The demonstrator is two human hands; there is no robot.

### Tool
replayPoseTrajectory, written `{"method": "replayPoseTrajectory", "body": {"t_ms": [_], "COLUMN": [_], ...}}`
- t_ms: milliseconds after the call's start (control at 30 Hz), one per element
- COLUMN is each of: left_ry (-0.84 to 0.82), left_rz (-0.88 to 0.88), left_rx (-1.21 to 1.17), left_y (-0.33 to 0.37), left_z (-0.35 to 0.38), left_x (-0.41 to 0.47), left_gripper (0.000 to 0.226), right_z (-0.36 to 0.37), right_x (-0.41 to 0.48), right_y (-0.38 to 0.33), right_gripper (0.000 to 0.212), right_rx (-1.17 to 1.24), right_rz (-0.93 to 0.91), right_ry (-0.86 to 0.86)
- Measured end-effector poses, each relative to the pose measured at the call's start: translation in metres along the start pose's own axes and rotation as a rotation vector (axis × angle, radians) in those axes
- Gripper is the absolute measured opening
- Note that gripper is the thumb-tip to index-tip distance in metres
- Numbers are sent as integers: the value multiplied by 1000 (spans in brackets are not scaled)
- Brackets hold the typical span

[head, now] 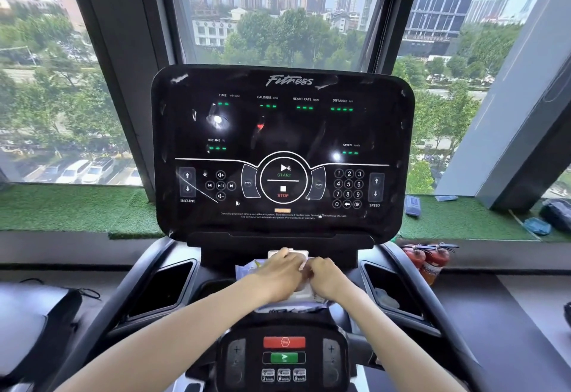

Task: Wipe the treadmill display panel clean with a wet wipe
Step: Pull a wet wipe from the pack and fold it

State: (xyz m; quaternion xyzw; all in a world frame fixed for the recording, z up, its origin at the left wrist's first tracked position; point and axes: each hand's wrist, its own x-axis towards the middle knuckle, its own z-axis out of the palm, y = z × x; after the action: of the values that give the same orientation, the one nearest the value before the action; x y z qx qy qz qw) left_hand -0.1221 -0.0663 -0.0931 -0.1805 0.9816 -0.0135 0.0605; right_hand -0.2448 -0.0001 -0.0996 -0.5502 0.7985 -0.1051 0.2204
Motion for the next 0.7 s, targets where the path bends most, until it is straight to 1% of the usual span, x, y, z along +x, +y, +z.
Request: {"method": "replayPoseTrajectory", "body": {"t_ms": [67,100,167,200,267,333,400,433,500,533,600,700], "left_ry": [6,51,143,160,134,101,111,146,149,122,141,201], "left_rz": [-1,18,56,60,92,110,133,156,190,192,169,107], "left_rx": [-61,-59,-74,-55,39,61,100,135,141,142,157,57], "left_y": [2,3,2,2,-1,-4,-9,-12,-18,-20,-29,-42], "left_z": [3,3,7,9,17,17,15,12,6,6,11,22], "left_x": [1,2,4,5,7,6,5,4,-2,-7,-12,-22], "left_gripper": [8,8,23,28,27,27,24,19,7,4,11,17], "right_z": [-1,-1,-2,-2,-2,-2,-2,-2,-2,-1,0,5], "right_x": [0,0,-2,-2,-4,-6,-6,-6,-6,-4,-1,2], "right_y": [0,1,3,4,6,6,7,7,7,8,8,6], "right_gripper": [34,34,33,32,33,36,39,39,38,36,31,29], "right_rx": [21,35,69,90,122,149,163,165,144,115,54,-71], "right_rz": [12,20,33,34,25,12,11,15,13,-3,-34,-86], "right_ry": [-1,-3,-5,-1,21,32,27,23,10,9,6,-9]}}
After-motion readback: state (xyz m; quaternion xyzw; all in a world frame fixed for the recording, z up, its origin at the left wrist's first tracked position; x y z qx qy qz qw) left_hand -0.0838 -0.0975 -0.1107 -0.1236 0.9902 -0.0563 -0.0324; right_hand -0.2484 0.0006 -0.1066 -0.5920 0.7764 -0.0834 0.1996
